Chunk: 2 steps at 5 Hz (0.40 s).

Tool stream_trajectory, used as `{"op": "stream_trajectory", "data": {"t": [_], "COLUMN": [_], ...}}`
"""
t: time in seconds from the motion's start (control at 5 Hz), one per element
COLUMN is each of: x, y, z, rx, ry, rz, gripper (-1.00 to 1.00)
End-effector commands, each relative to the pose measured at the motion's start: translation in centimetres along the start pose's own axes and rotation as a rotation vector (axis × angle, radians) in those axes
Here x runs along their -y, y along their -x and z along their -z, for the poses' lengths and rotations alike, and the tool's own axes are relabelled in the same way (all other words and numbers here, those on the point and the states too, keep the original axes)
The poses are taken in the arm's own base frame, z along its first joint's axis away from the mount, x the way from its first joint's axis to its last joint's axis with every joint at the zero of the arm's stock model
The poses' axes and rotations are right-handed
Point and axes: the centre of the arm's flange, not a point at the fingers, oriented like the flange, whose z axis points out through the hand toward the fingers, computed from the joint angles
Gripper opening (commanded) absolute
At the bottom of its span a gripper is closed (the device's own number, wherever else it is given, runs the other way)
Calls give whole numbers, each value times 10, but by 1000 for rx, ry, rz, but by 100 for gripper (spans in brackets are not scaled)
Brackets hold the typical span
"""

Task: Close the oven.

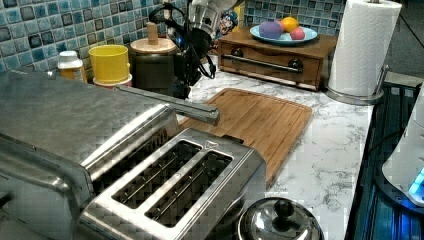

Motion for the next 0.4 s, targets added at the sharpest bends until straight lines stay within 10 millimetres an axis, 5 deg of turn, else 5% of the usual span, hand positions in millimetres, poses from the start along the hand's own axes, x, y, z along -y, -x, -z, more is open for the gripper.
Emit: {"op": "stream_trajectory", "data": {"t": [0.2,0.4], "x": [272,279], "y": [3,2], "z": [-69,-83], "rx": [94,122], "ry": [267,364], "rz": [360,345], "gripper": [-100,-100]}}
